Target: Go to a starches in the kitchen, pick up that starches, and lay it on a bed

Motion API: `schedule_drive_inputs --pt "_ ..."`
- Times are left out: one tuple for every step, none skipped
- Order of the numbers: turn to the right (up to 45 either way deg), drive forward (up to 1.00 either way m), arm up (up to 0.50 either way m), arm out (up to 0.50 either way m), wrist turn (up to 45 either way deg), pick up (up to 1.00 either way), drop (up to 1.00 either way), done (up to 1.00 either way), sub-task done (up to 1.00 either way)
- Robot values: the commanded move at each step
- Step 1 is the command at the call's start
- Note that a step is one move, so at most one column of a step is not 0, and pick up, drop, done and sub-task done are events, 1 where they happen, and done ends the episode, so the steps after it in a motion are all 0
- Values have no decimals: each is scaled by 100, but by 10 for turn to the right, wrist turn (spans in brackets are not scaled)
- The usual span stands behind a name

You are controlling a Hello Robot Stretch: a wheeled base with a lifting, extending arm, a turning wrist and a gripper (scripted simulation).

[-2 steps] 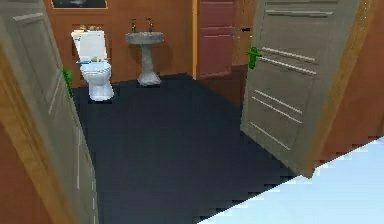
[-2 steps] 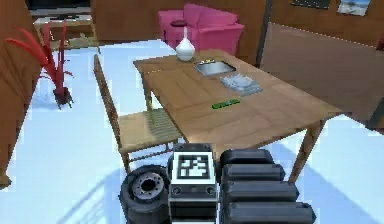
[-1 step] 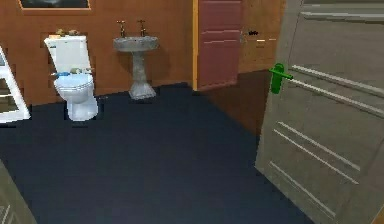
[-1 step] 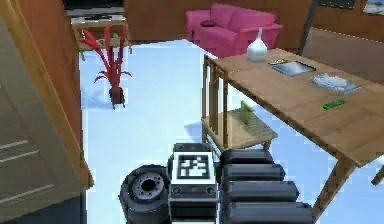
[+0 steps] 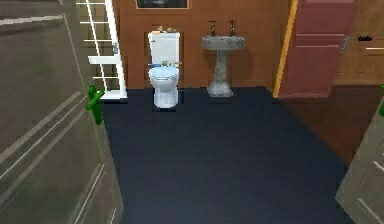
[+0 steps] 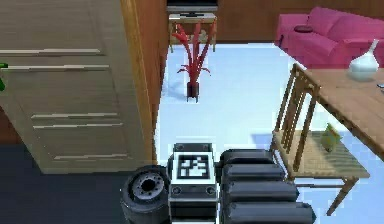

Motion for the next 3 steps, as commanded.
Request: schedule_drive_inputs --pt "0 100 0 0 0 0 0 0 0" --pt "-90 0 0 0 0 0 0 0 0" --pt "0 30 0 0 0 0 0 0 0"
